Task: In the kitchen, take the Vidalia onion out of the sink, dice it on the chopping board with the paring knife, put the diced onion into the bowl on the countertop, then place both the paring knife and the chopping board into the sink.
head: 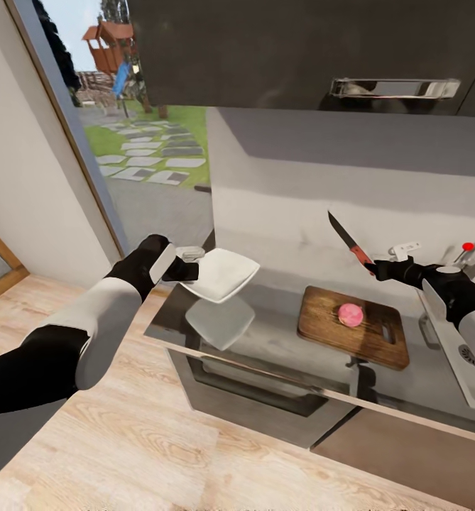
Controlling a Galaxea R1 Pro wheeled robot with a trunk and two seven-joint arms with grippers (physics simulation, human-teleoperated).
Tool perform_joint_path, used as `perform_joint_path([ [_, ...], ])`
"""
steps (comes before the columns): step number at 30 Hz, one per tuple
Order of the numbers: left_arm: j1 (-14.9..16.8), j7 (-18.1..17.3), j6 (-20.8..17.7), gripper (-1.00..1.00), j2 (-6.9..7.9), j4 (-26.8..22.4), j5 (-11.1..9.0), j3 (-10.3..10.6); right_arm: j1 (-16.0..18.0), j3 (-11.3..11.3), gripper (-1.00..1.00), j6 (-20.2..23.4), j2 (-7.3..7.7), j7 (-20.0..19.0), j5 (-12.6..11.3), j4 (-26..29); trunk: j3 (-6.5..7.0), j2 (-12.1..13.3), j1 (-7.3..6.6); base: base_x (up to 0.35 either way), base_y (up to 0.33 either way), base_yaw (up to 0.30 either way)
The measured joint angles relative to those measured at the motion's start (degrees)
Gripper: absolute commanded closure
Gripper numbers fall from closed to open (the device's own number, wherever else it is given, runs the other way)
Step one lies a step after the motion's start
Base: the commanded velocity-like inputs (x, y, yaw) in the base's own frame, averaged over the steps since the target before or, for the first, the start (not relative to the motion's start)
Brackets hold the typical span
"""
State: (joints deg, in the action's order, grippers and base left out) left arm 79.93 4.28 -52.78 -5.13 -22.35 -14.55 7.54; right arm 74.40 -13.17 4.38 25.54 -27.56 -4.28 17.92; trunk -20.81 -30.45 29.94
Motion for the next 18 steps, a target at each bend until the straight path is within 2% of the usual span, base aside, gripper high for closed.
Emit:
perform_joint_path([
  [18, 0.00, -0.06, -0.01, 1.00, 0.00, 0.09, -0.08, -0.01, 0.00, 0.00, 1.00, 0.00, -0.02, 0.00, 0.00, 0.00, -1.23, 0.00, 0.00, 0.000, 0.000, 0.000],
])
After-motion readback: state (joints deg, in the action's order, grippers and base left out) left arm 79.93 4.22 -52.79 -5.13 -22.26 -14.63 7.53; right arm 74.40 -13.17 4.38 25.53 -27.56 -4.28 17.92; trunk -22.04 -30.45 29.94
